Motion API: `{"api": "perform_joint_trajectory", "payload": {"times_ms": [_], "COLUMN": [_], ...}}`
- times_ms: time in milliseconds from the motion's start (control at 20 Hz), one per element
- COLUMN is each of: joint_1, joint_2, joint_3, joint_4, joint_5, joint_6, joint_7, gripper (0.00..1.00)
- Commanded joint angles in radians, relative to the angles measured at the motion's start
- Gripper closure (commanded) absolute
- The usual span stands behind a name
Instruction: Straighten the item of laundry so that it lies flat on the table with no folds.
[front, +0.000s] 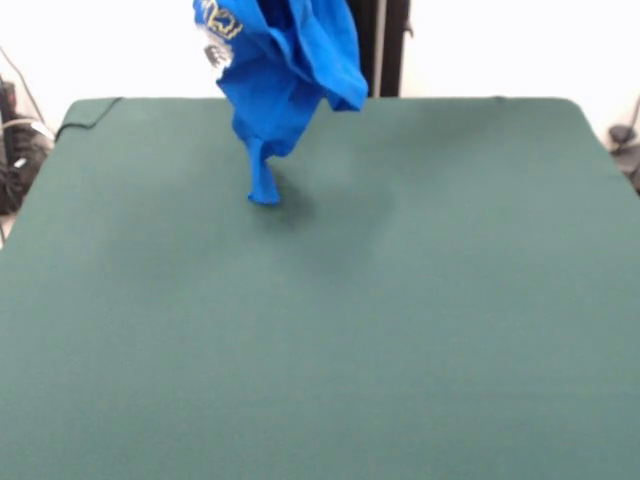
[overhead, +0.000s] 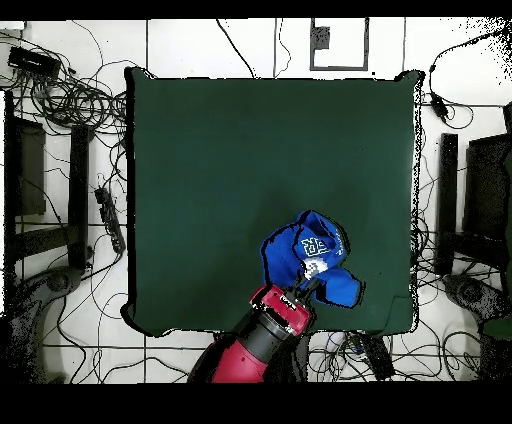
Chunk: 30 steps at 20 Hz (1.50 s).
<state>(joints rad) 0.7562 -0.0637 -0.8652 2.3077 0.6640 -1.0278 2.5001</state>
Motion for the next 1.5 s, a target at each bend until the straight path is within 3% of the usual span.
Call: {"api": "perform_joint_trajectory", "payload": {"times_ms": [50, 400, 700, 850, 1100, 1300, 1400, 1450, 1500], "joint_1": [-0.01, 0.023, 0.021, 0.026, 0.093, 0.1, 0.092, 0.086, 0.083], "joint_2": [-0.042, -0.126, -0.303, -0.453, -0.674, -0.793, -0.822, -0.795, -0.772], "joint_3": [0.14, 0.116, -0.008, -0.122, -0.335, -0.452, -0.476, -0.495, -0.521], "joint_4": [-0.003, 0.06, 0.1, 0.092, 0.01, -0.129, -0.174, -0.186, -0.202], "joint_5": [0.086, 0.095, -0.017, -0.122, -0.266, -0.391, -0.428, -0.424, -0.449], "joint_6": [-0.068, -0.038, 0.002, 0.073, 0.278, 0.466, 0.529, 0.524, 0.516], "joint_7": [0.279, 0.248, 0.184, 0.102, -0.044, -0.085, -0.076, -0.074, -0.042], "gripper": [1.0, 1.0, 1.0, 1.0, 1.0, 1.0, 1.0, 1.0, 0.0]}}
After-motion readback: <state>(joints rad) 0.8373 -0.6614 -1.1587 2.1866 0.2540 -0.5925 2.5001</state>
